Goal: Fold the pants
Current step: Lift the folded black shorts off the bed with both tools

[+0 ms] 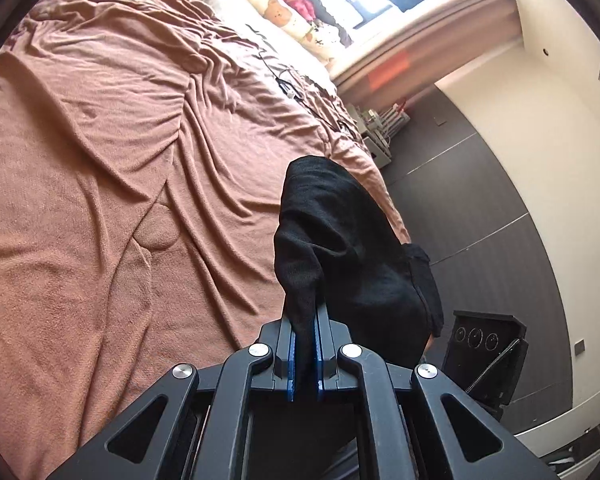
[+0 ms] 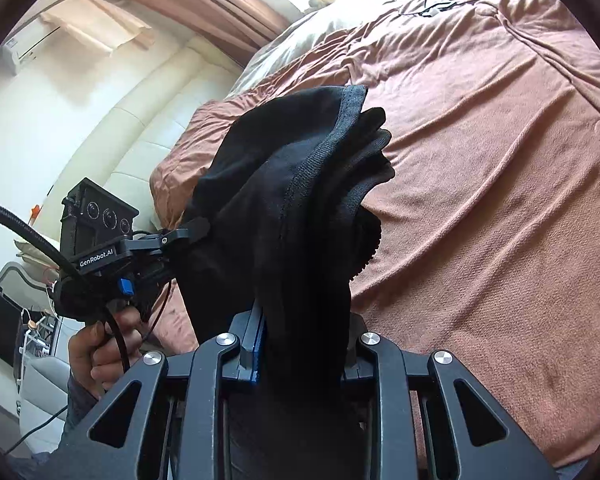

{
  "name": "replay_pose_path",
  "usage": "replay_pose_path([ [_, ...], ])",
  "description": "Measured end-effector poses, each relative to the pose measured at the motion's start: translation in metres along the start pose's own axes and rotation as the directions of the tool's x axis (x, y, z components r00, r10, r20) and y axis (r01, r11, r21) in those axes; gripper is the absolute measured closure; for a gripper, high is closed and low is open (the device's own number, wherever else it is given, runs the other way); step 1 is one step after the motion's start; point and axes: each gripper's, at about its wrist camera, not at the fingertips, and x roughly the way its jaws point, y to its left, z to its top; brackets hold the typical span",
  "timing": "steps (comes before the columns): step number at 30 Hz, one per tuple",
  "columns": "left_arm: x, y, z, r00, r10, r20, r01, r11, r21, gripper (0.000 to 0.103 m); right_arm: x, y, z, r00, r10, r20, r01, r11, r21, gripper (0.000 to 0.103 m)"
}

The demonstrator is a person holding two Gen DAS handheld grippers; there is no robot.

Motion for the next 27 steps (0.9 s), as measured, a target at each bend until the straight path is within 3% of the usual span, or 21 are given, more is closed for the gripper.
replay_pose_path([
  [10,-0.022,-0.047,-0.013,0.998,-0.036,0.052,0.032,0.997,0.07,0.096,-0.032,0.026,-0.013,0.995,-0.028,0.096,0.037,0.995,-0.091,0.081],
  [27,-0.03,-0.151,-0.034,0.993,-0.095,0.063,0.078,0.97,0.231,0.096,-0.144,0.044,-0.041,0.967,-0.088,0.24,0.129,0.979,-0.16,0.081],
])
